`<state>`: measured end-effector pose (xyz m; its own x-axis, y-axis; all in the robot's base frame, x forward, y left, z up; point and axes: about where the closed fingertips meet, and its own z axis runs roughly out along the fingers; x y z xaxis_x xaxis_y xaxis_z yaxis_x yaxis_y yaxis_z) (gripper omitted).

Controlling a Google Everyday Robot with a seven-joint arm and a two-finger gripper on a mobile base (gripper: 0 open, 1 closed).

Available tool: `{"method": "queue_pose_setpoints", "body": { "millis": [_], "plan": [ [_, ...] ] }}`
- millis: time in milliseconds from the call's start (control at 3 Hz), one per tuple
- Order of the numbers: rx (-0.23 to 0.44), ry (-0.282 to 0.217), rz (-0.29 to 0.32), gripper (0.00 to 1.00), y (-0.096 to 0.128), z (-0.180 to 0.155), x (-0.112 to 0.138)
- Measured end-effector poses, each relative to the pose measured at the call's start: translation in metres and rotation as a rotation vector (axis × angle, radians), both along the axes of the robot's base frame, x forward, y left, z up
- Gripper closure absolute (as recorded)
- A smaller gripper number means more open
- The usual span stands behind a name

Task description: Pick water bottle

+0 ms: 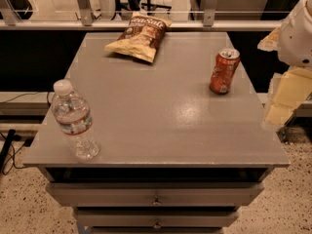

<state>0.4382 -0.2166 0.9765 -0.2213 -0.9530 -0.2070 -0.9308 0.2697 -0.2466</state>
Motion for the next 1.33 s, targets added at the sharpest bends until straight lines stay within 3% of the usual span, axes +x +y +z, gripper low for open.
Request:
{"method": "queue_pose_setpoints", "body": {
  "millis": [333, 667, 1000, 1333],
  "plan": [
    [0.000, 0.000, 0.000, 0.00, 0.000, 0.000, 0.000],
    [0.052, 0.013, 0.027, 0.00, 0.011, -0.010, 0.004],
    [0.220, 0.071, 0.131, 0.00, 0.066, -0.044, 0.018],
    [0.401, 0.127, 0.228, 0.00, 0.139, -0.064, 0.024]
  ]
}}
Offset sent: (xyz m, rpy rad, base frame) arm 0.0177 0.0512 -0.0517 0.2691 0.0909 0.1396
